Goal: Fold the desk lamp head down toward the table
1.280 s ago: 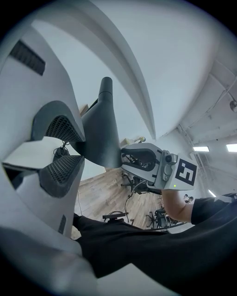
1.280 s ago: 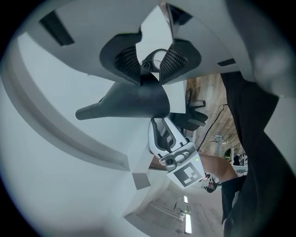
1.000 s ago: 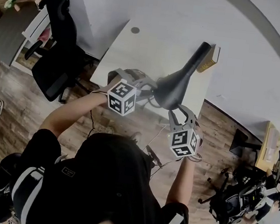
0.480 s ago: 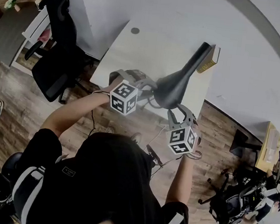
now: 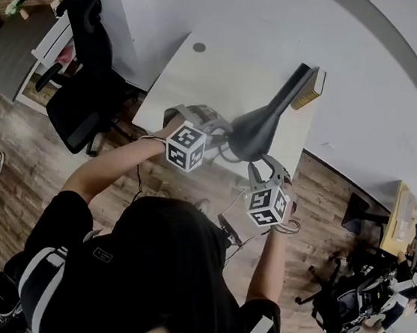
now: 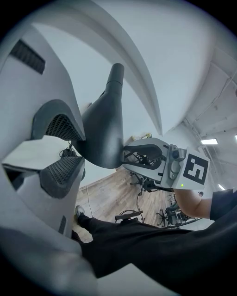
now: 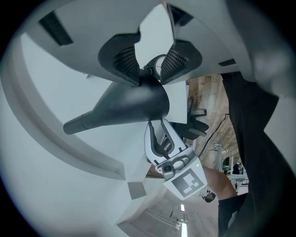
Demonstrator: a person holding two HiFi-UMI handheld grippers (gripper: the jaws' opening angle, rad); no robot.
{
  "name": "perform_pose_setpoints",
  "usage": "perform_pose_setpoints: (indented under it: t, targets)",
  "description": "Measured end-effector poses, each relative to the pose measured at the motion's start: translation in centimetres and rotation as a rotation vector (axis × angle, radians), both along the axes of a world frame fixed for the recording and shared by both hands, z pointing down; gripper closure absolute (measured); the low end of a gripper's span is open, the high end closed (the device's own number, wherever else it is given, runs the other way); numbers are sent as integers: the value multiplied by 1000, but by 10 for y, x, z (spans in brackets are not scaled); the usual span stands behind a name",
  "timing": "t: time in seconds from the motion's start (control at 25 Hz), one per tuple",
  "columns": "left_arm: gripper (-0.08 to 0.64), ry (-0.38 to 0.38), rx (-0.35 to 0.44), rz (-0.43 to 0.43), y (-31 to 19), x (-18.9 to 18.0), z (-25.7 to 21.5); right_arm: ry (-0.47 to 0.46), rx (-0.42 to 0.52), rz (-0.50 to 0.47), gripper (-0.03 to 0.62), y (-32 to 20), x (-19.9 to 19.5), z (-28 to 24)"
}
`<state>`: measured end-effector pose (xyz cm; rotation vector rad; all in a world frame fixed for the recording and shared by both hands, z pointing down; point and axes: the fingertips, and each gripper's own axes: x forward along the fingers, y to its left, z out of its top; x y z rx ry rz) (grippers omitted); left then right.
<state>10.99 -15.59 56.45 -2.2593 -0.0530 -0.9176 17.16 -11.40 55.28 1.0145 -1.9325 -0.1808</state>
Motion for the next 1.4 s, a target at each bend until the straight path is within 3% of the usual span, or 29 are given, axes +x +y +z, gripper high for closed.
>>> perform_pose_setpoints:
  t: [0.84,1.4]
  targets:
    - [434,-46,14,2,-14,6,21,31,-24,-17,433,-13,6,21]
    - [439,-59,-27,-7,-28,13,36,3,-24,9,459,-34,18,28]
